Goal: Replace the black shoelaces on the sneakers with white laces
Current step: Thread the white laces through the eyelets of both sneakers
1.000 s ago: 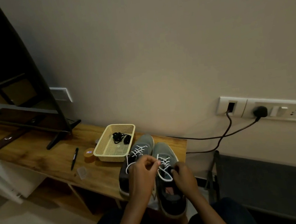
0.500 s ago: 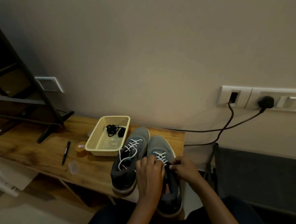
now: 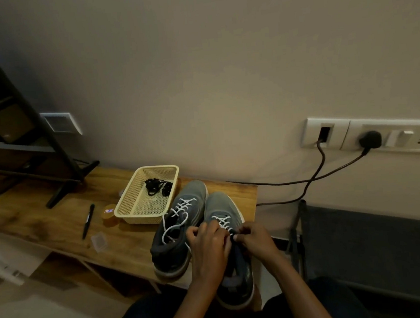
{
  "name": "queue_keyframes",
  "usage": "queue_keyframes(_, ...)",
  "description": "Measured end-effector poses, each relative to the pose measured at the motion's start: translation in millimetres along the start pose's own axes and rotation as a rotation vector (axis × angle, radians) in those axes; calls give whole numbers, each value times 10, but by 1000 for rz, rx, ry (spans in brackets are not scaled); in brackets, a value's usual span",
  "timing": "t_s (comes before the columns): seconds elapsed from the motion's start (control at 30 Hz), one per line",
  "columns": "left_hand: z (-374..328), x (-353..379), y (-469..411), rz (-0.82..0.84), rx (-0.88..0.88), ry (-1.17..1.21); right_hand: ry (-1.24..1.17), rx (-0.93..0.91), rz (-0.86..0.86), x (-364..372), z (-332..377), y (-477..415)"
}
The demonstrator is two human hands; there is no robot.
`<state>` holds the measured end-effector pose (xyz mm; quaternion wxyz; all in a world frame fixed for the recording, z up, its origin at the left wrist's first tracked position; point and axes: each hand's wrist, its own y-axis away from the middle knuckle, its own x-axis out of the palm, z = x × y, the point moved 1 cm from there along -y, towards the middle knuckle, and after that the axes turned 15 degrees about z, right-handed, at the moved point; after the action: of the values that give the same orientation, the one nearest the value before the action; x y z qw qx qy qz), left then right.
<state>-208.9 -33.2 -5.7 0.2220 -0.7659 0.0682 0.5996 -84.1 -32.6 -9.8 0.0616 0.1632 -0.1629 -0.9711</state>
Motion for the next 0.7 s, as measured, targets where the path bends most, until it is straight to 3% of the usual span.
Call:
queue_keyframes(0.4, 5, 44, -10, 17, 9, -14, -83, -22, 24, -2, 40, 80)
queue_keyframes(0.7, 1, 97, -21, 16, 12, 35, 140, -80, -70, 45, -42, 32)
